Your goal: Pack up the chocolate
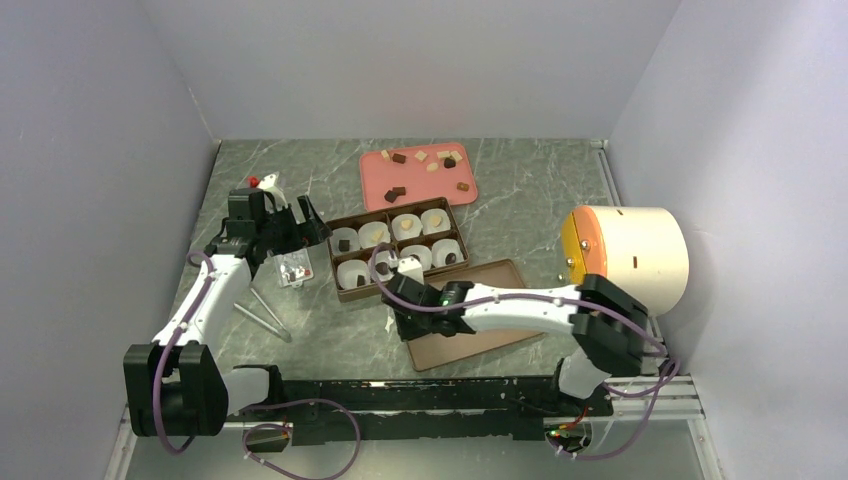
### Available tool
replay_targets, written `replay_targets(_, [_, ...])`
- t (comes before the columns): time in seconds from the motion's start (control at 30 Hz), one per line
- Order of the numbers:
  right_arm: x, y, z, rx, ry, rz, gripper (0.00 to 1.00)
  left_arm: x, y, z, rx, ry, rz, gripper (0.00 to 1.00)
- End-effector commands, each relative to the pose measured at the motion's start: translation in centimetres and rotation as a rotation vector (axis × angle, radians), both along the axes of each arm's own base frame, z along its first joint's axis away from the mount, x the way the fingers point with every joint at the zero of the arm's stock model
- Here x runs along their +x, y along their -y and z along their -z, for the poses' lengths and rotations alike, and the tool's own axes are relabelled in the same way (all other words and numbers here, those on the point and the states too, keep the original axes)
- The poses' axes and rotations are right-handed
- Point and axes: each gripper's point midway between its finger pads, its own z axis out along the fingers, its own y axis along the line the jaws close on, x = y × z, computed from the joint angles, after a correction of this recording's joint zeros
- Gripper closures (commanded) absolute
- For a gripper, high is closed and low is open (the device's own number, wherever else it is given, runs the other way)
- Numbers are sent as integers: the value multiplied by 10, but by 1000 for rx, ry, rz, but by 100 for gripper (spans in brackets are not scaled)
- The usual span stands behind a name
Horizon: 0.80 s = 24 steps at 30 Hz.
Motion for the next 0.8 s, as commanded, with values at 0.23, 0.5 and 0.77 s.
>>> replay_targets(0.23, [-30, -34, -212, 563, 19, -144, 100, 6, 2, -29, -9, 95, 14, 8])
replay_targets(0.5, [-46, -28, -311, 890, 86, -207, 100, 8, 31, -56, -220, 132, 54, 11])
replay_targets(0.77, [-44, -21, -370, 1067, 174, -235, 100, 2, 49, -75, -361, 144, 95, 16])
